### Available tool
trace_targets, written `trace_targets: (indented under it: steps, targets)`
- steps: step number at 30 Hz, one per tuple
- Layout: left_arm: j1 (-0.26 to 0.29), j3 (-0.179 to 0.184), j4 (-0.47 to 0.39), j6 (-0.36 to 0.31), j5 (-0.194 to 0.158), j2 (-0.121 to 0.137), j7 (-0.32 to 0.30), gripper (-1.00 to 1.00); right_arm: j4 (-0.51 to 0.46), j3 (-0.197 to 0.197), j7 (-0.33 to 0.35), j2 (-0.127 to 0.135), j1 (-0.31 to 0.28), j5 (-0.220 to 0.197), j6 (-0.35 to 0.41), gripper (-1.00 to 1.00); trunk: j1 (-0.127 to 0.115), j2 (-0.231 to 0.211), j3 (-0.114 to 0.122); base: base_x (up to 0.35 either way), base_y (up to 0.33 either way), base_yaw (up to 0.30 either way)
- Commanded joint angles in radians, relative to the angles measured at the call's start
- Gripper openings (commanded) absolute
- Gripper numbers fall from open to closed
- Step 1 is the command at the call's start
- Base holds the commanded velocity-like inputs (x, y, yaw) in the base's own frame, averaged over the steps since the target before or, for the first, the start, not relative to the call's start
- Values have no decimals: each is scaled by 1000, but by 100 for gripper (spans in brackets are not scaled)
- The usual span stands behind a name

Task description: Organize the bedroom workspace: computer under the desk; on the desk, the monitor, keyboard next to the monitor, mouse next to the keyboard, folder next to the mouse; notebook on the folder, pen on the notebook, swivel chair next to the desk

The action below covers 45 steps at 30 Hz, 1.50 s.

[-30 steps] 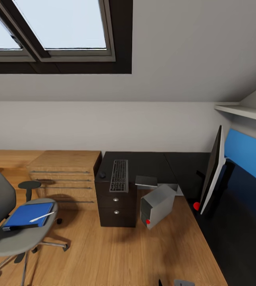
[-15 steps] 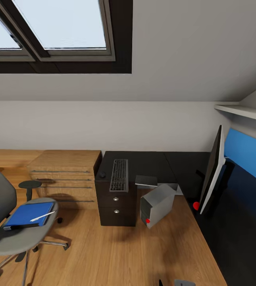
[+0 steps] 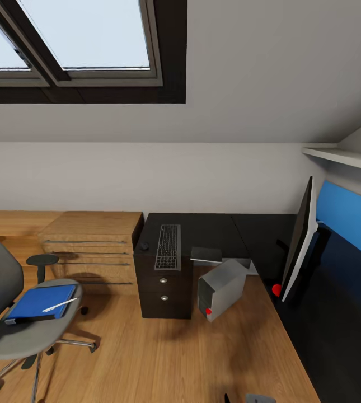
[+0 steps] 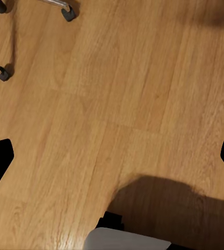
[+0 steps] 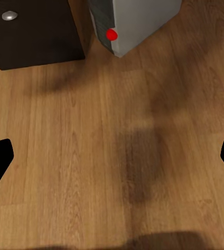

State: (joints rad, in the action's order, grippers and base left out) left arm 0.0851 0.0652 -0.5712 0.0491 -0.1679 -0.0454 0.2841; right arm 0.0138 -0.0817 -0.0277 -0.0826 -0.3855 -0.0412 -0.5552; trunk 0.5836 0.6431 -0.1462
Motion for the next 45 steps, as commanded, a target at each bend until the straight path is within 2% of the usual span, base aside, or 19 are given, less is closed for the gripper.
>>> trace_targets:
  steps: [1, 13, 17, 22, 25, 28, 29, 30, 34, 38, 41, 45]
  targets:
    - [1, 7, 0, 5, -10, 1, 7, 100, 1, -7, 1, 0, -1, 0, -5, 100, 0, 1, -2, 0, 0, 0]
    - [1, 9, 1, 6, -9, -1, 7, 100, -39, -9, -2, -1, -1, -5, -39, 100, 0, 1, -2, 0, 0, 0]
    - [1, 10, 1, 6, -9, -1, 7, 100, -137, -14, -4, -2, -1, -14, -37, 100, 0, 1, -2, 0, 0, 0]
    - [1, 10, 1, 6, -9, -1, 7, 100, -338, -32, -24, -5, -1, -38, 12, 100, 0, 1, -2, 0, 0, 0]
    - [1, 10, 1, 6, -9, 0, 7, 100, -483, -41, -50, -5, 0, -57, 108, 100, 0, 1, -2, 0, 0, 0]
    - [1, 10, 1, 6, -9, 1, 7, 100, -650, -45, -75, -5, 5, -70, 255, 100, 0, 1, -2, 0, 0, 0]
    - [1, 10, 1, 6, -9, 1, 7, 100, -709, -47, -83, -4, 9, -73, 311, 100, 0, 1, -2, 0, 0, 0]
    - [1, 10, 1, 6, -8, 1, 7, 100, -828, -49, -96, -2, 20, -76, 429, 100, 0, 1, -2, 0, 0, 0]
    - [1, 10, 1, 11, -8, 1, 7, 100, -1048, -63, -124, 2, 48, -80, 665, 100, 0, 1, -2, 0, 0, 0]
    - [1, 9, 1, 37, -9, 1, 7, 100, -1242, -98, -144, 2, 84, -83, 877, 100, 0, 1, -2, 0, 0, 0]
    - [1, 8, 2, 64, -9, 1, 7, 100, -1352, -122, -149, 1, 126, -84, 984, 100, 0, 1, -2, 0, 0, 0]
    - [1, 7, 4, 86, -10, 1, 7, 100, -1428, -137, -153, 0, 172, -84, 1048, 100, 0, 1, -2, 0, 0, 0]
